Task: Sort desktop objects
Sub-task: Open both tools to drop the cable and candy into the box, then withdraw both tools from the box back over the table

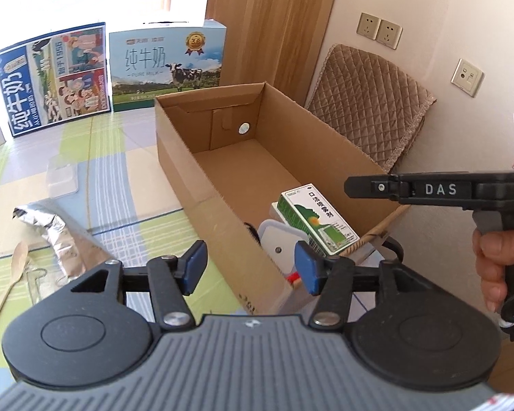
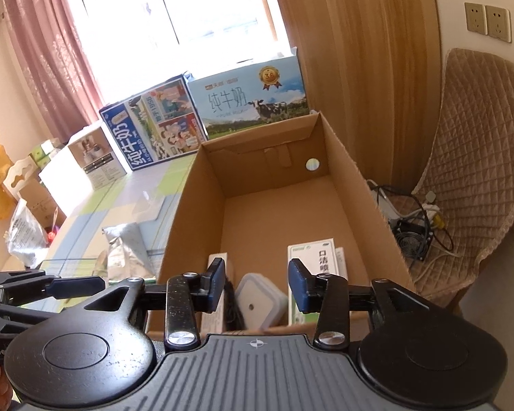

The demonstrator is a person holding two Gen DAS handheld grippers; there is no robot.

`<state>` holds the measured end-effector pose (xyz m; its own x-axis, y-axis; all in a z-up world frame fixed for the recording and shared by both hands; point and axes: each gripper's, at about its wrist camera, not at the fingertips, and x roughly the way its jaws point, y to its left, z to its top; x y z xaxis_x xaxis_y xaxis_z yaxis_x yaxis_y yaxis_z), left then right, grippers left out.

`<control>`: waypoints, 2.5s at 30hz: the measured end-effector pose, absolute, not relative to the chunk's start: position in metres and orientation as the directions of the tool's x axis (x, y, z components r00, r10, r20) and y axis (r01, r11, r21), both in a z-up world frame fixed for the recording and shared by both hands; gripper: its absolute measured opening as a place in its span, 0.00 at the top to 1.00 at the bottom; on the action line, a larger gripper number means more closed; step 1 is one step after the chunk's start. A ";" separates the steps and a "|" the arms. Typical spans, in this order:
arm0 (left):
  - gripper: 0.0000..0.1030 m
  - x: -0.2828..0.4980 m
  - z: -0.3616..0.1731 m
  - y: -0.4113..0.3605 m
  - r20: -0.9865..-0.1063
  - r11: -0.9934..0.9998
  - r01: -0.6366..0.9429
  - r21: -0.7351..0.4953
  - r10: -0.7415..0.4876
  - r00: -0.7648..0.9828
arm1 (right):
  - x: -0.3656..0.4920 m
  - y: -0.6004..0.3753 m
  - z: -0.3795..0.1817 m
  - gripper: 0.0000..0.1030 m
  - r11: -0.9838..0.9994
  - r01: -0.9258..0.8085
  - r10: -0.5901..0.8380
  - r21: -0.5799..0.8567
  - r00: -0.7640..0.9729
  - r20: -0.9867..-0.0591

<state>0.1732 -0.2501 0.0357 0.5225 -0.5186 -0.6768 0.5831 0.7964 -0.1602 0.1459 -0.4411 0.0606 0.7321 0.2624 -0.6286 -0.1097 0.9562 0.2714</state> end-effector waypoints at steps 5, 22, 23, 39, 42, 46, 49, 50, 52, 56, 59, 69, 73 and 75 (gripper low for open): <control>0.40 0.161 0.040 -0.235 -0.670 0.810 0.563 -0.163 -0.510 0.539 | 0.130 -0.431 0.065 0.55 0.954 -0.119 0.272 0.277 0.732 -0.624; 0.15 0.113 0.038 -0.146 -0.690 0.898 0.425 -0.112 -0.378 0.618 | 0.078 -0.362 0.075 0.02 0.947 -0.210 0.317 0.242 0.727 -0.609; 0.14 0.111 0.037 -0.138 -0.692 0.906 0.409 -0.110 -0.365 0.623 | 0.076 -0.356 0.074 0.02 0.946 -0.219 0.323 0.240 0.724 -0.610; 0.05 0.095 0.034 -0.041 -0.708 0.969 0.237 -0.070 -0.216 0.672 | 0.060 -0.287 0.061 0.02 0.908 -0.345 0.413 0.237 0.651 -0.637; 0.05 0.094 0.032 -0.036 -0.708 0.972 0.228 -0.065 -0.205 0.676 | 0.059 -0.283 0.055 0.02 0.906 -0.351 0.415 0.234 0.640 -0.647; 0.04 0.094 0.028 -0.031 -0.709 0.973 0.223 -0.065 -0.202 0.675 | 0.059 -0.278 0.051 0.02 0.907 -0.359 0.411 0.222 0.633 -0.656; 0.04 0.098 0.025 -0.029 -0.710 0.974 0.218 -0.068 -0.200 0.675 | 0.062 -0.274 0.048 0.02 0.906 -0.362 0.411 0.219 0.630 -0.659; 0.04 0.099 0.023 -0.029 -0.711 0.974 0.216 -0.070 -0.200 0.675 | 0.062 -0.273 0.047 0.02 0.905 -0.364 0.412 0.219 0.627 -0.661; 0.04 0.102 0.020 -0.026 -0.713 0.974 0.214 -0.070 -0.199 0.673 | 0.065 -0.269 0.043 0.02 0.904 -0.368 0.413 0.217 0.621 -0.666; 0.04 0.108 0.014 -0.021 -0.720 0.974 0.215 -0.071 -0.199 0.665 | 0.072 -0.260 0.033 0.02 0.901 -0.373 0.416 0.220 0.600 -0.683; 0.04 0.116 0.010 -0.017 -0.725 0.973 0.222 -0.062 -0.197 0.660 | 0.078 -0.252 0.026 0.02 0.897 -0.382 0.421 0.223 0.584 -0.694; 0.04 0.148 -0.009 0.001 -0.744 0.969 0.246 -0.023 -0.181 0.643 | 0.108 -0.223 0.000 0.02 0.889 -0.396 0.427 0.228 0.540 -0.726; 0.04 0.161 -0.020 0.006 -0.755 0.964 0.265 -0.006 -0.178 0.631 | 0.123 -0.212 -0.015 0.02 0.890 -0.391 0.426 0.237 0.522 -0.739; 0.04 0.168 -0.027 0.009 -0.760 0.962 0.273 -0.002 -0.179 0.624 | 0.130 -0.206 -0.022 0.02 0.888 -0.391 0.427 0.241 0.511 -0.746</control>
<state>0.1683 0.0085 -0.0269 0.6245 -0.1793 -0.7602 0.2735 0.9619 -0.0022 0.1299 -0.2055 -0.0224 0.5106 0.4268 -0.7464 -0.3909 0.8884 0.2406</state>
